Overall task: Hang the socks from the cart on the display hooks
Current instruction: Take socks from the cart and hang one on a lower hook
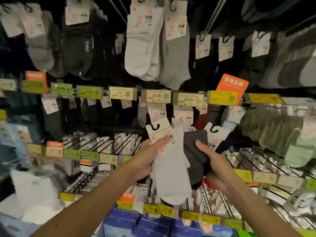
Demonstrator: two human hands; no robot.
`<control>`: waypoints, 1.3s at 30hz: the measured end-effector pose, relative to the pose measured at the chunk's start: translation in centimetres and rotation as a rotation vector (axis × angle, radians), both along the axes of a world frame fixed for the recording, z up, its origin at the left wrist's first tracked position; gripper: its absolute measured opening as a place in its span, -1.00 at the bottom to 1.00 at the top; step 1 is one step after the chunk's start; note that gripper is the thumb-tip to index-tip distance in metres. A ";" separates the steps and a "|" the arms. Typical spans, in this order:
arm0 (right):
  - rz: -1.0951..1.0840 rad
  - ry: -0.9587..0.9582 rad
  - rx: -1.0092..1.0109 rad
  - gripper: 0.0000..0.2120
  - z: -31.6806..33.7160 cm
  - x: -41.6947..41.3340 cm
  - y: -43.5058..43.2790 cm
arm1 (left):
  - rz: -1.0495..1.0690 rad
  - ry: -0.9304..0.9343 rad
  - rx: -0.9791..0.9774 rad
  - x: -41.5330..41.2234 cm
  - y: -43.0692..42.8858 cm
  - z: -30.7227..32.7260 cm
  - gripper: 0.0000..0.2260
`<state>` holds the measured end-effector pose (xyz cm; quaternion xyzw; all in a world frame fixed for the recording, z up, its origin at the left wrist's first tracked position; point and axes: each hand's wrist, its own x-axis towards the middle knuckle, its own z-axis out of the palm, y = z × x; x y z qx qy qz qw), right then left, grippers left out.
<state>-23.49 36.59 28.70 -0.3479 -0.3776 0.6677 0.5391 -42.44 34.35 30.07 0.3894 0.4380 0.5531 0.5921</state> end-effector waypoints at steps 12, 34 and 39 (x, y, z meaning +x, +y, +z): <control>0.082 -0.175 0.134 -0.81 1.7 -8.0 2.0 | 0.152 0.042 -0.002 -9.1 -1.9 1.1 -0.85; -0.478 -0.255 0.610 -0.39 11.6 -18.1 -0.8 | 0.053 0.363 0.586 -22.3 0.6 14.2 -0.77; -0.574 -0.321 0.696 -0.39 13.6 -16.5 -1.0 | -0.064 0.253 0.521 -21.3 0.7 17.0 -0.83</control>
